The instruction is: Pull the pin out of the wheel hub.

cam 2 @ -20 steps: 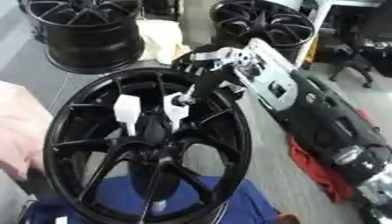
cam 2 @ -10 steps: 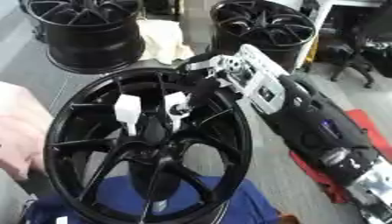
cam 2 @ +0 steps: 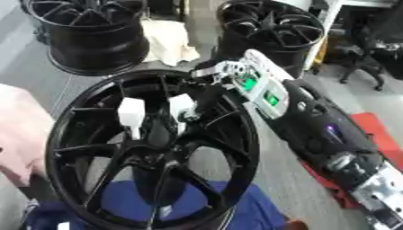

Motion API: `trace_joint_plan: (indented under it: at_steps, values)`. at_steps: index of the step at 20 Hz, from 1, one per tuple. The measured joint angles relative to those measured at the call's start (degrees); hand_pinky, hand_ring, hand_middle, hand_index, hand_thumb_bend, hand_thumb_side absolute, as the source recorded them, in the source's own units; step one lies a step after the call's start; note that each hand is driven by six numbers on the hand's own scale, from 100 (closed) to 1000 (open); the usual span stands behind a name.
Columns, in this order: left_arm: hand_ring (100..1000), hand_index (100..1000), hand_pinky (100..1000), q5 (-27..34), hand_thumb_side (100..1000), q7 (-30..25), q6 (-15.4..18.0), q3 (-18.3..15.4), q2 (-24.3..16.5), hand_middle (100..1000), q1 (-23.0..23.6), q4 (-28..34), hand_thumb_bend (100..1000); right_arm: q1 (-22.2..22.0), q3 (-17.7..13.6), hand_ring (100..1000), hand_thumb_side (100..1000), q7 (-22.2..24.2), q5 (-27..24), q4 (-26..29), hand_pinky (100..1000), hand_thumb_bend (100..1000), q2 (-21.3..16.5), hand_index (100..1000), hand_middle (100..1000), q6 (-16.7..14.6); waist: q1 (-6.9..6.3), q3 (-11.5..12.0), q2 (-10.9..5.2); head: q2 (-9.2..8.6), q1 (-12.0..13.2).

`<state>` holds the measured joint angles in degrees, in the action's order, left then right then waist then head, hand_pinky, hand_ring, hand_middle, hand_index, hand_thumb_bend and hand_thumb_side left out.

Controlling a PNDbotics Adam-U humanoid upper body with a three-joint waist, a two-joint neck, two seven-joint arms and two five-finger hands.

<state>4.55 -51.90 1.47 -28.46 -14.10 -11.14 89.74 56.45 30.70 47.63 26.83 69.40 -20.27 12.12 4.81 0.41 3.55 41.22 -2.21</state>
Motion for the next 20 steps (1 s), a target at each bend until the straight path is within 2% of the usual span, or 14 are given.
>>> trace_joint_plan:
  at_steps: [6, 14, 20]
  values:
    - [604, 840, 755, 0.0, 679, 0.0, 0.0, 0.0, 0.0, 633, 0.0, 0.0, 211, 0.0, 0.0, 670, 306, -0.3, -1.8, 1.1, 649, 342, 0.0, 808, 665, 0.2, 0.01, 0.0, 0.0, 0.0, 0.0]
    - [604, 840, 756, -0.1, 680, -0.1, -0.1, 0.0, 0.0, 633, 0.0, 0.0, 210, 0.0, 0.4, 534, 221, -1.9, -4.4, 2.7, 483, 262, -0.3, 627, 514, 0.8, 0.04, -0.1, 0.01, 0.0, 0.0]
    - [604, 840, 756, -0.1, 680, -0.1, -0.1, 0.0, 0.0, 633, 0.0, 0.0, 209, 0.0, 0.7, 457, 204, -3.7, -5.6, 3.1, 369, 208, -0.4, 529, 430, 1.0, 0.05, -0.1, 0.01, 0.0, 0.0]
